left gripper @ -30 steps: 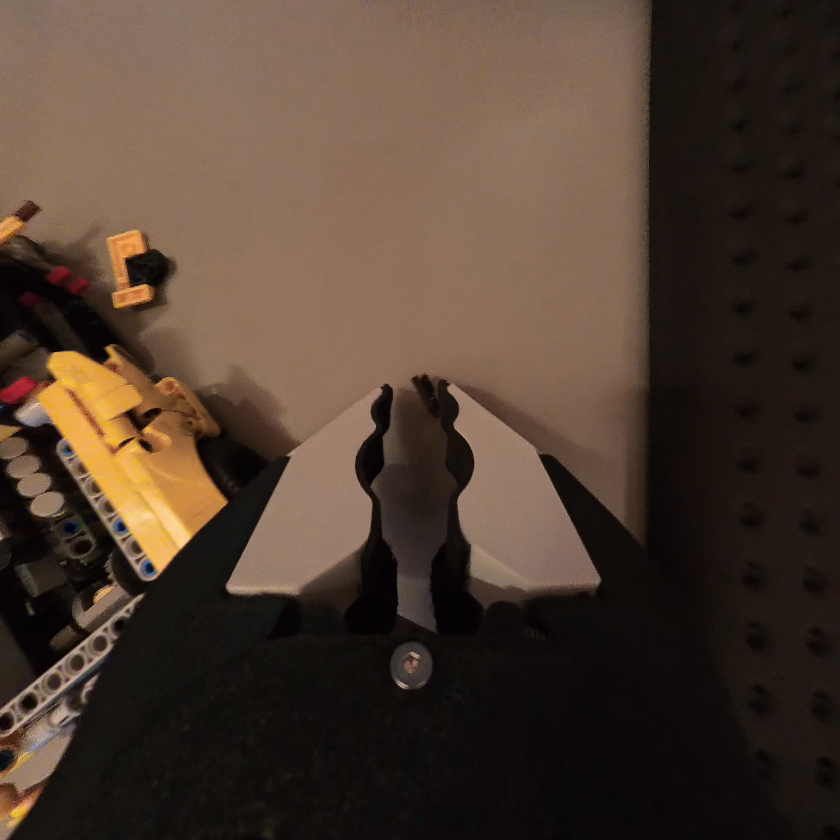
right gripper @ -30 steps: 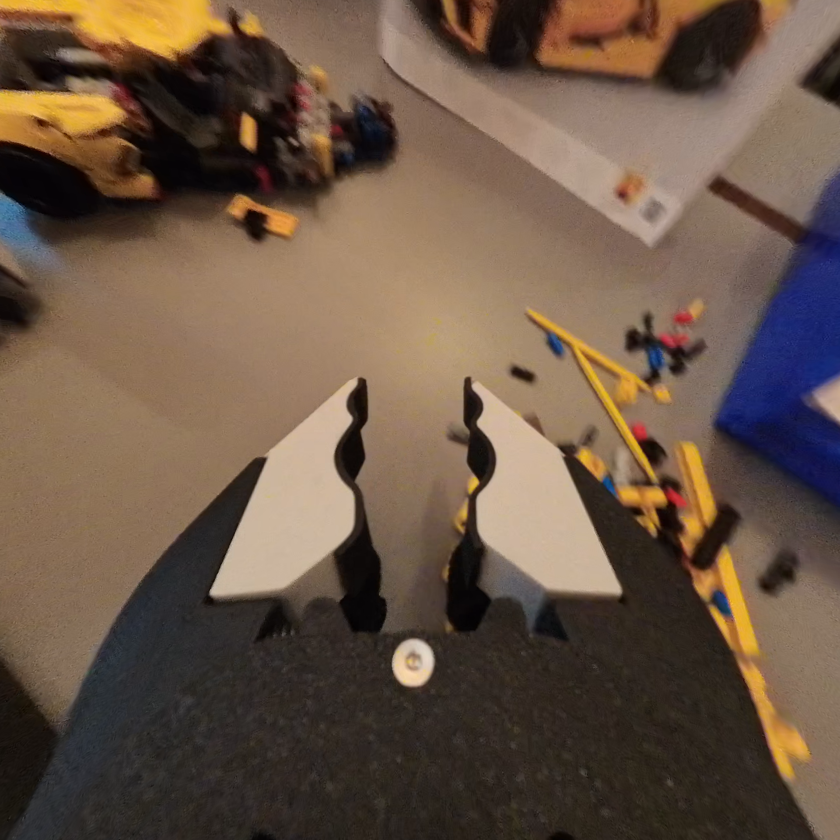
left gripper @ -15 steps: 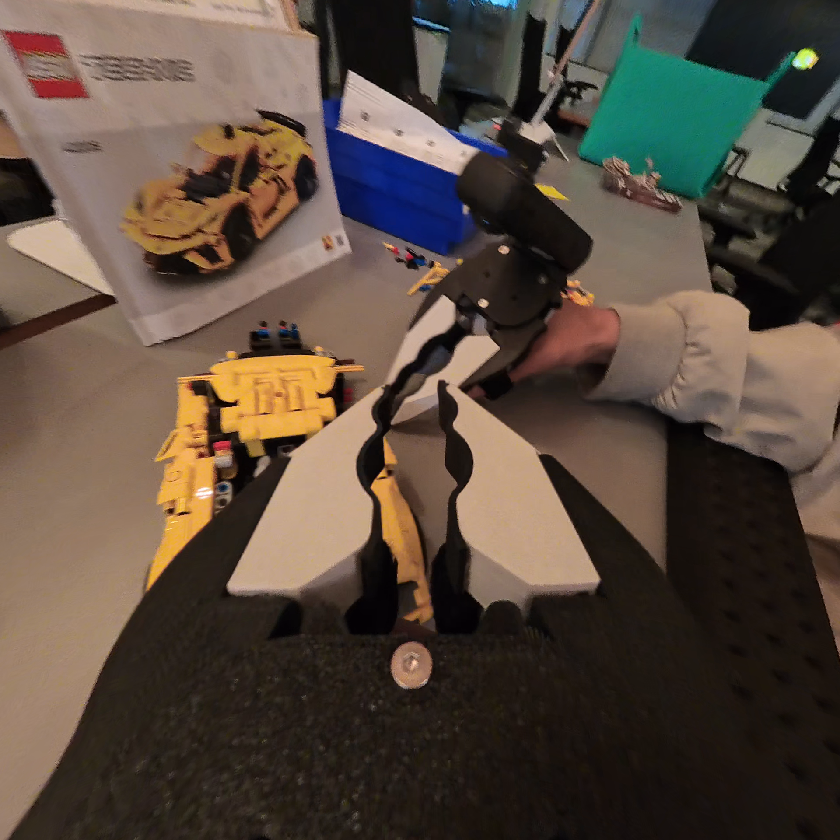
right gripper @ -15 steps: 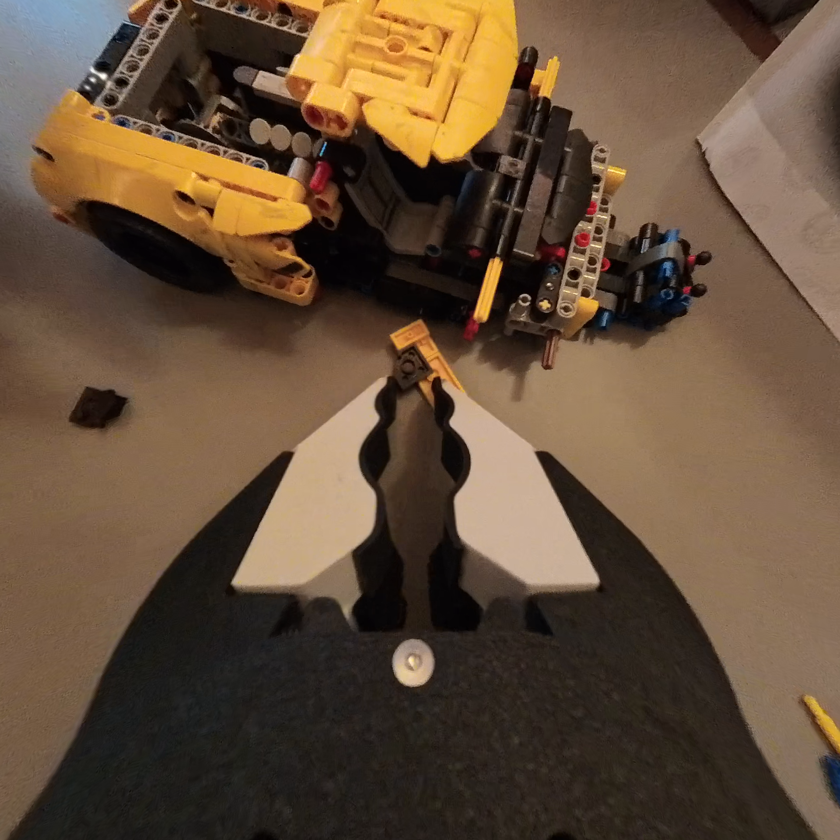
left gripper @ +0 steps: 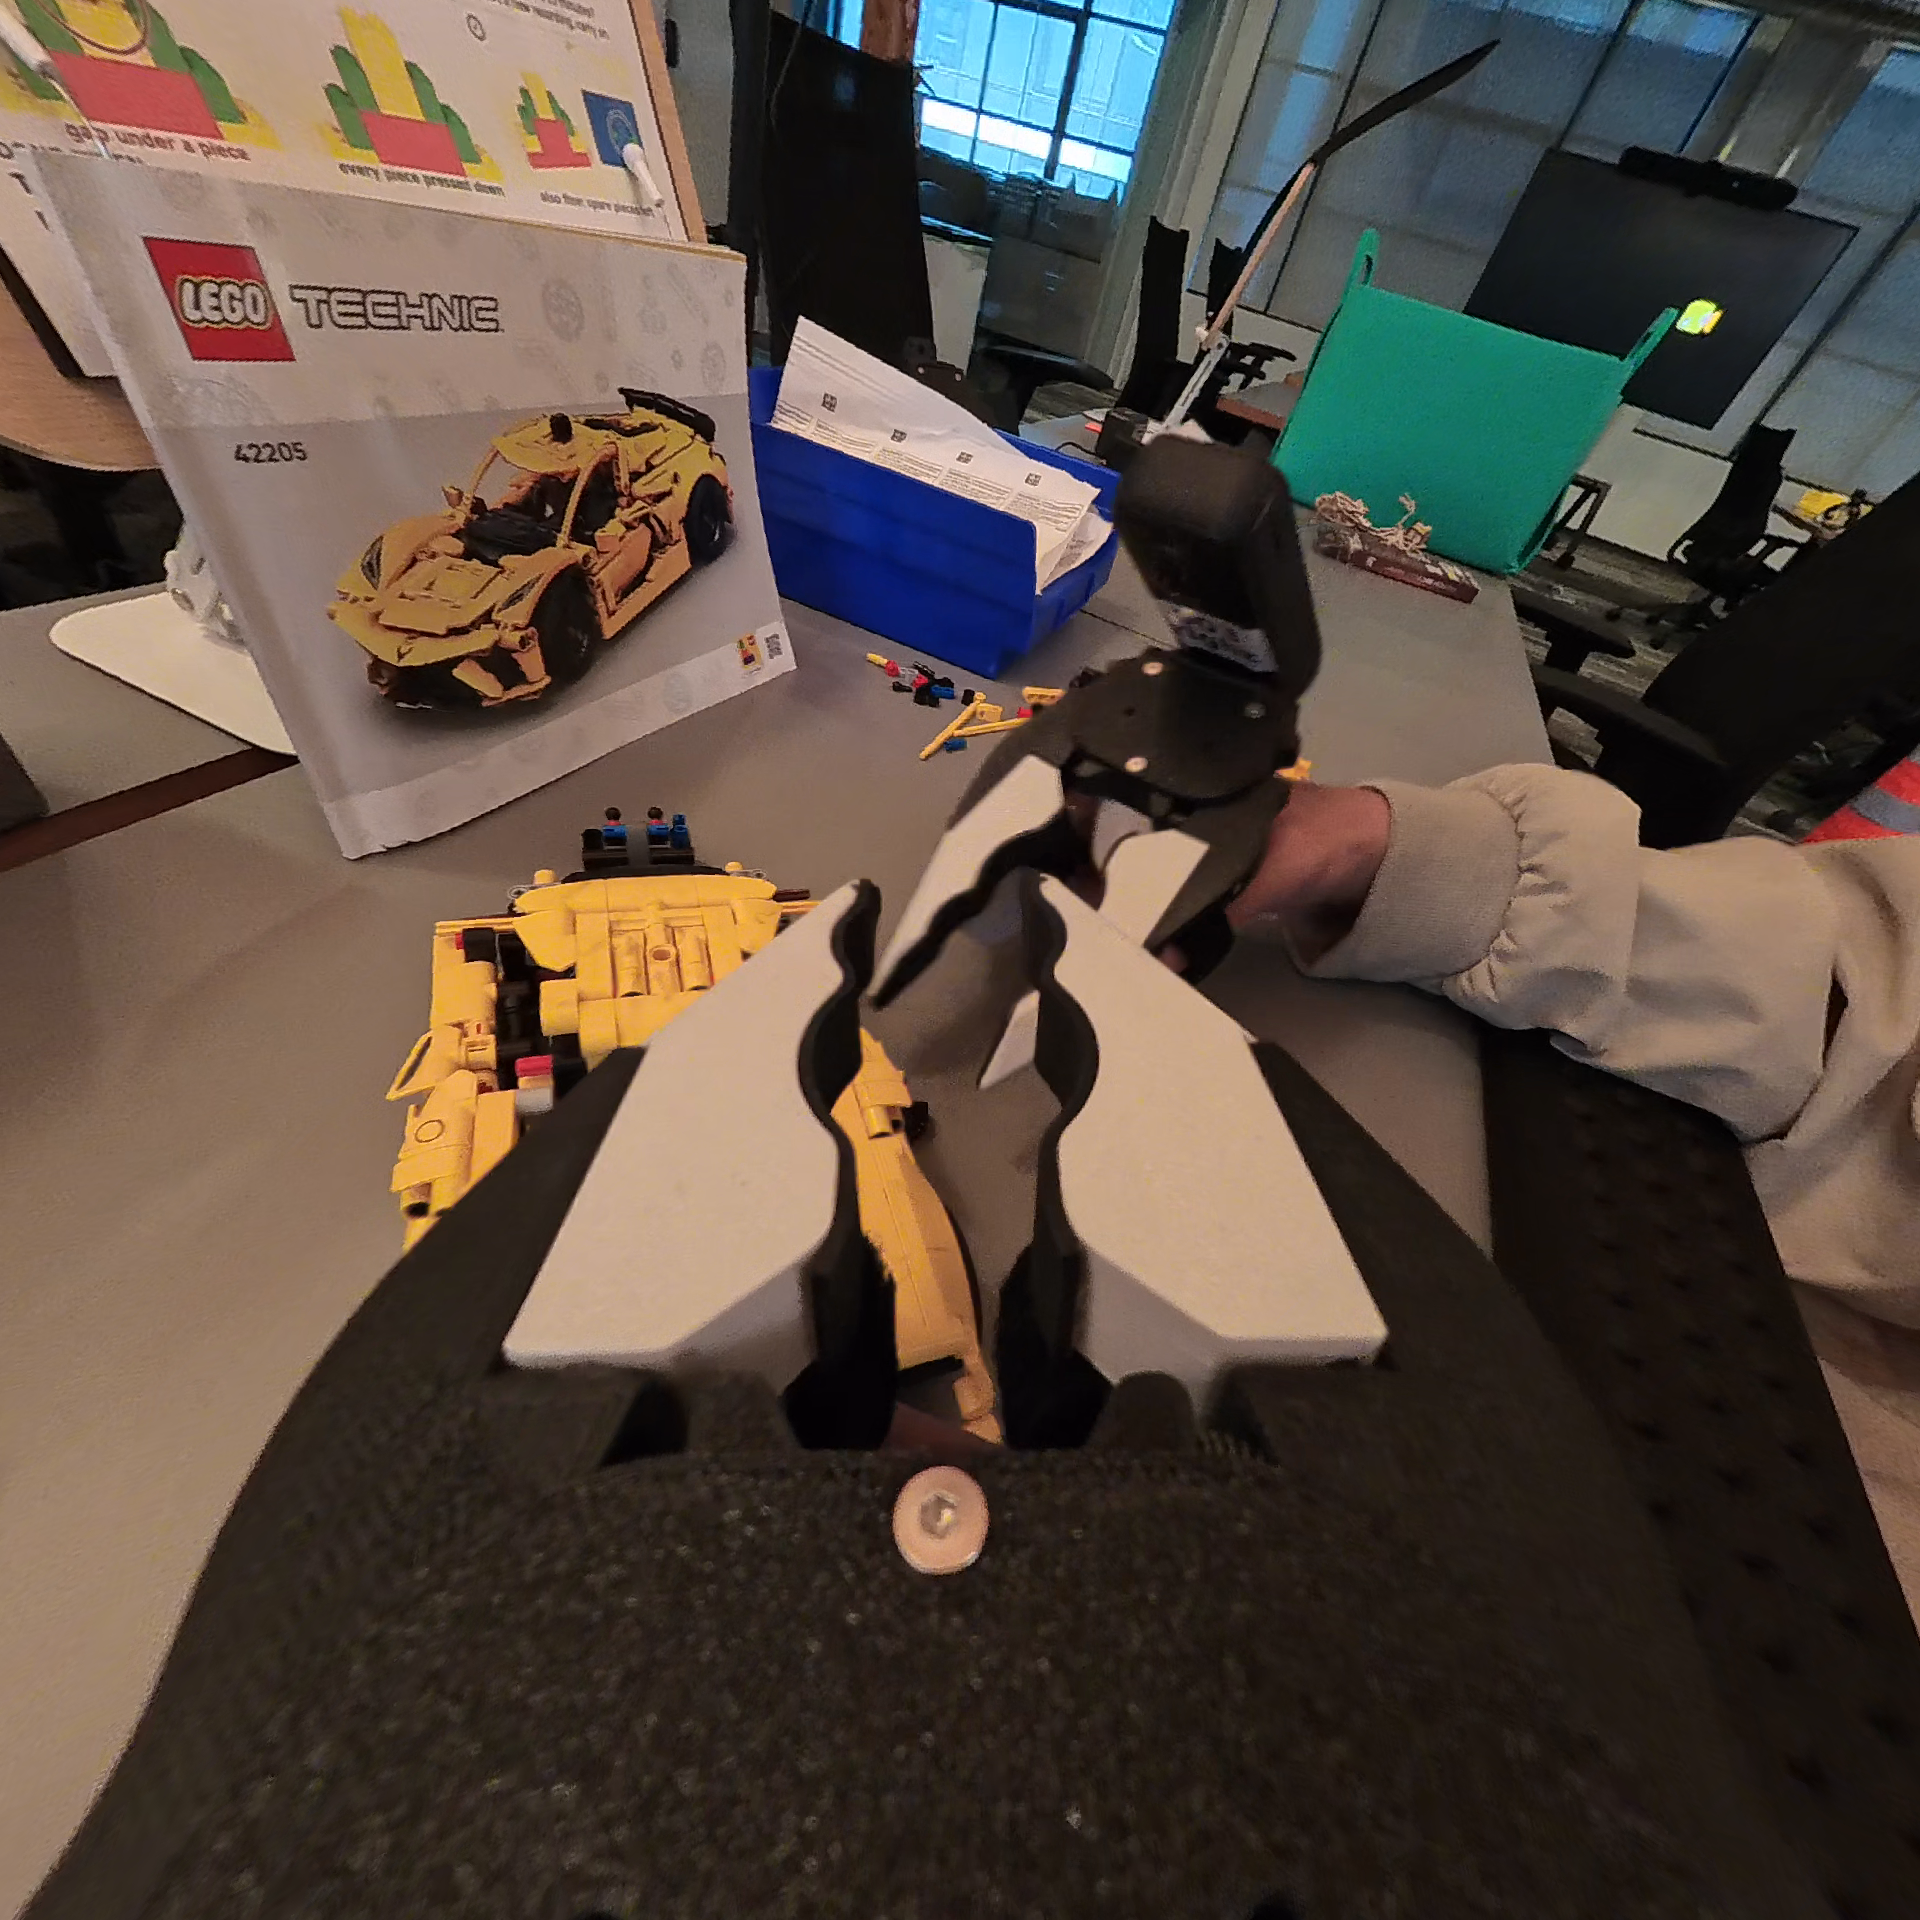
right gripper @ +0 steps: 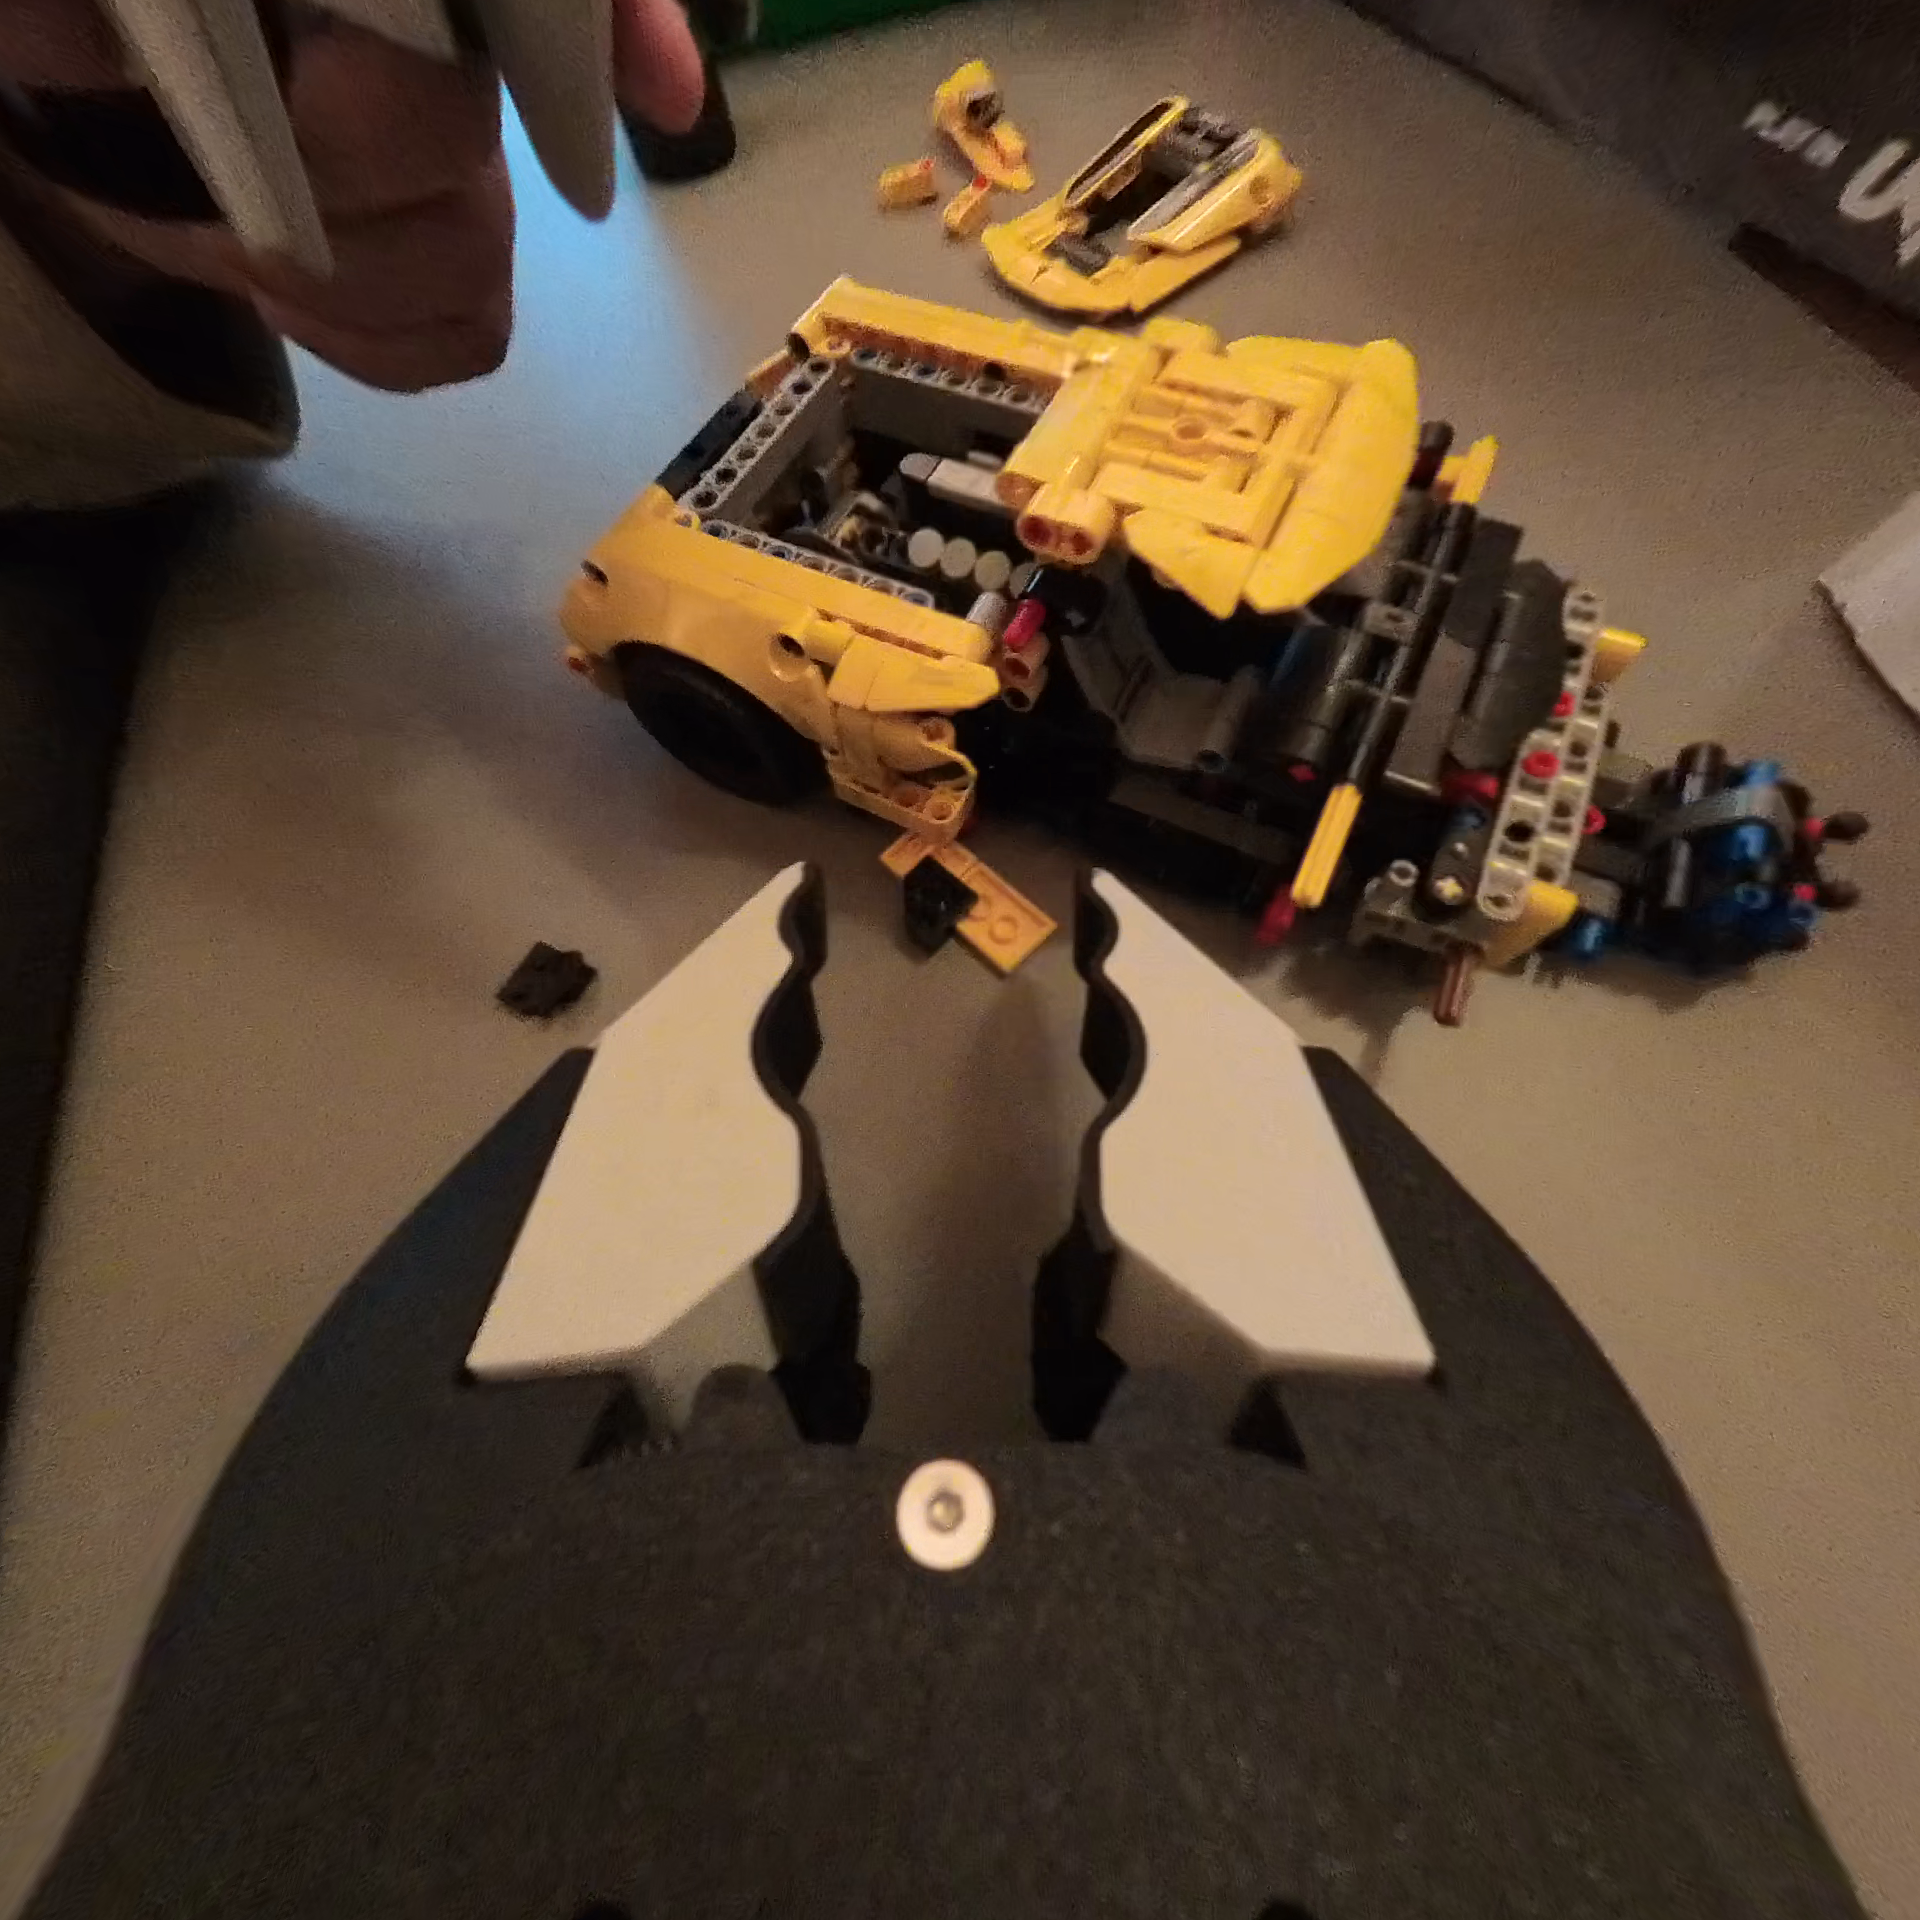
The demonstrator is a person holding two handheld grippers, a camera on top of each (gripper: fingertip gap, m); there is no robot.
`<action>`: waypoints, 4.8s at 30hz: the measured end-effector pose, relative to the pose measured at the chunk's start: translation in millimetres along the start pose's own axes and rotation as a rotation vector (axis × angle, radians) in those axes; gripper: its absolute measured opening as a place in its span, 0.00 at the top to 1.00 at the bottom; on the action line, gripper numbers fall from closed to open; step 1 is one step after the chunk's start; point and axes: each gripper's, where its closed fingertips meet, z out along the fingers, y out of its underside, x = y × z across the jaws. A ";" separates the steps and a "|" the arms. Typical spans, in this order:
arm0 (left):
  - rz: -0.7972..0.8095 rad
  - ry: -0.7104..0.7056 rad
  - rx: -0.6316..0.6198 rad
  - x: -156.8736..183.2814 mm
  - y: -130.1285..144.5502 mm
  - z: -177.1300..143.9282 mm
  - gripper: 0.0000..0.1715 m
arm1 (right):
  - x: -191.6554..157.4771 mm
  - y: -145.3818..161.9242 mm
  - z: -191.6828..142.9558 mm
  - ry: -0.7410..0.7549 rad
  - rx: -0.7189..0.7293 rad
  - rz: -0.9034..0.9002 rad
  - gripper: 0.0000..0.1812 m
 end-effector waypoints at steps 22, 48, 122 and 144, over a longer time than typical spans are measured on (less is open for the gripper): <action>0.193 0.141 -0.132 34.6 29.3 4.3 0.86 | -61.8 -64.6 -58.9 -0.683 0.378 0.441 0.92; -0.225 0.450 0.025 69.3 3.4 9.1 0.99 | -69.2 -99.2 -73.9 -0.655 0.571 0.393 0.97; 0.406 0.133 -0.465 78.2 116.4 55.7 0.98 | 36.5 20.4 -82.1 0.182 -0.066 0.157 0.97; 0.260 0.031 -0.571 68.2 128.4 74.2 0.75 | 38.3 63.7 -163.4 0.329 -0.304 0.276 0.97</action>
